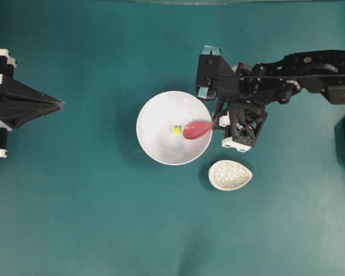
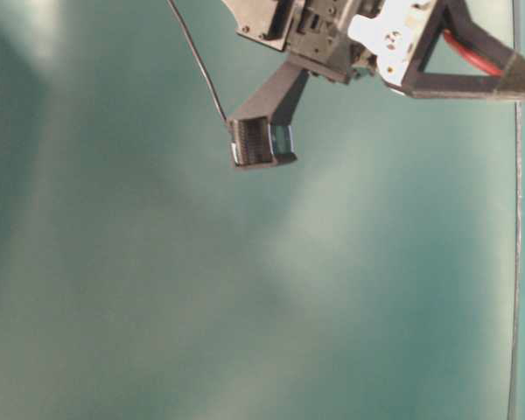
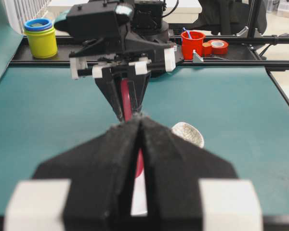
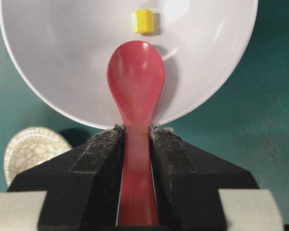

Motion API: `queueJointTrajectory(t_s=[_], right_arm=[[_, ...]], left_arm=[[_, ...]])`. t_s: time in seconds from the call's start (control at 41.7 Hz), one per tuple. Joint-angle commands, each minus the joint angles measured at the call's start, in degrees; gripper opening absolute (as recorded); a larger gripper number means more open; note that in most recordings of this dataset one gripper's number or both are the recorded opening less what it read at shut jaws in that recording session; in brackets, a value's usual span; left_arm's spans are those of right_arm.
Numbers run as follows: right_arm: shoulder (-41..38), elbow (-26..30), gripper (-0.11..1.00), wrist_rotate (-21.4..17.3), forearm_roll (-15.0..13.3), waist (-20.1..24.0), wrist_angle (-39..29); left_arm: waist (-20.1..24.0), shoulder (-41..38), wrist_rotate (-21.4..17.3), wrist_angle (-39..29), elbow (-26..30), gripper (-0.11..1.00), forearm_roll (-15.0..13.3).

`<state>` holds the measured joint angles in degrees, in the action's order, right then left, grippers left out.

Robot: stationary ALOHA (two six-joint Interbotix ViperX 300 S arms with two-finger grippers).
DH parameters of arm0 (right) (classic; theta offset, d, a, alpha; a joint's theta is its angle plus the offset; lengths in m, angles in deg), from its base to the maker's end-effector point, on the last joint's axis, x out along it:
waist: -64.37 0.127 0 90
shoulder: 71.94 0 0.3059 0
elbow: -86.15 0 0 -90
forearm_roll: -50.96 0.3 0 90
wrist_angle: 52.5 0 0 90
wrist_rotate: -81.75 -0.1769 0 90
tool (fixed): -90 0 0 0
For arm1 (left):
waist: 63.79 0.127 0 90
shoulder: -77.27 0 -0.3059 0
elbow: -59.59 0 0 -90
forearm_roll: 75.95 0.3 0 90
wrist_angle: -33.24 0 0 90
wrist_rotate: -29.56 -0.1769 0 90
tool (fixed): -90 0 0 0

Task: Scoop the yellow hexagonal prism block from the bowl with a spoon using the right arm.
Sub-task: 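Push the spoon bowl under the yellow hexagonal block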

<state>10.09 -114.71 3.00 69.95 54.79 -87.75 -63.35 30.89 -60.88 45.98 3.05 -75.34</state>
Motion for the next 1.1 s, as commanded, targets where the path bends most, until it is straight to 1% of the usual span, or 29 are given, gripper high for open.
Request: queueJointTrajectory(t_s=[0.0,0.216,0.504,0.84,1.079], right_arm=[[0.2,1.8,0.22,-0.1,-0.1,0.3,0.3],[-1.6,3.1,0.23,0.0,-0.3,1.0,0.7],[-4.0,4.9,0.23,0.1,-1.1,1.4,3.2],[-5.1,6.5,0.23,-0.1,-4.1,1.4,6.4],[-5.1,6.5,0.22,-0.2,-4.5,1.2,8.3]], left_arm=[[0.1,-0.4,-0.1,0.4,1.1,0.0,0.1],[0.1,-0.3,-0.1,0.5,1.1,0.0,0.1],[0.1,-0.1,-0.2,0.4,1.1,0.0,0.3],[0.1,0.0,-0.2,0.4,1.1,0.0,0.3],[0.1,0.0,-0.2,0.4,1.2,0.0,0.3]])
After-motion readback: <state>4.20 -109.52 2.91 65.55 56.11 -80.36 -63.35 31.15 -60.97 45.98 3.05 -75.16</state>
